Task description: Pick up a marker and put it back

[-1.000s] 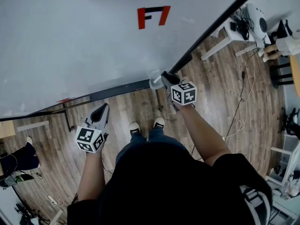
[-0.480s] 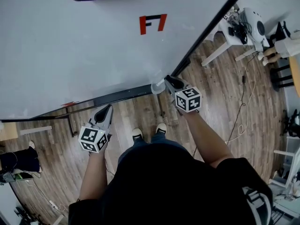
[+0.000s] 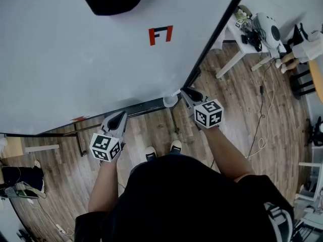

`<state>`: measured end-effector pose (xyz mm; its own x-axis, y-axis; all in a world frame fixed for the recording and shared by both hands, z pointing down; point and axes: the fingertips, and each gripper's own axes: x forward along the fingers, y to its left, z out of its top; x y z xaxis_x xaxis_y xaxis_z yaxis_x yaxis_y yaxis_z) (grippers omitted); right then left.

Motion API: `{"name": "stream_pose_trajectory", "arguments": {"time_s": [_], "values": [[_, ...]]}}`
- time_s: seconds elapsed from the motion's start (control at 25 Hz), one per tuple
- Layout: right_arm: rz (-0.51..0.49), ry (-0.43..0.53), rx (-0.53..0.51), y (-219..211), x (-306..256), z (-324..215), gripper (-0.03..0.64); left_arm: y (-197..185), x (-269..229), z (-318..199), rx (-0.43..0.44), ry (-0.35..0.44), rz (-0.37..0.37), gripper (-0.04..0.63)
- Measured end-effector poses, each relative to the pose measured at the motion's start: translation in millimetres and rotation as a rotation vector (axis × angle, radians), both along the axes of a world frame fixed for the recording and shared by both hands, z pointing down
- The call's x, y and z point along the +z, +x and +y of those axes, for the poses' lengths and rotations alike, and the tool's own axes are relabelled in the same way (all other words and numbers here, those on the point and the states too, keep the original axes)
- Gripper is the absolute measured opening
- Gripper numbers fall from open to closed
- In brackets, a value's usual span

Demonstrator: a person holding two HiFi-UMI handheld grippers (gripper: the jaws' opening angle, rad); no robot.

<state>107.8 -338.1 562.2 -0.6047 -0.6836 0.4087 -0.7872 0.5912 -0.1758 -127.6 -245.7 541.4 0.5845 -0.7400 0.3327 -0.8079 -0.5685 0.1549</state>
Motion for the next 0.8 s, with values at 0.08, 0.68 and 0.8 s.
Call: {"name": "stream_pose_trajectory", "arguments": {"time_s": [0.08,0.68,0.8], "values": [[-0.004,0.011,0.000,0,-7,5,0.058,2,-5,-2,0.009,0.011,-0.001,0.014],[-0.026,0.081,0.044,22,-46,36,0.058,12,-22,-7,0.065,0.047,-0.010,0.014],[-0.029,0.081,0.046,23,-46,42,0.058,13,-24,-6,0.070,0.049,-0.011,0.014]]}}
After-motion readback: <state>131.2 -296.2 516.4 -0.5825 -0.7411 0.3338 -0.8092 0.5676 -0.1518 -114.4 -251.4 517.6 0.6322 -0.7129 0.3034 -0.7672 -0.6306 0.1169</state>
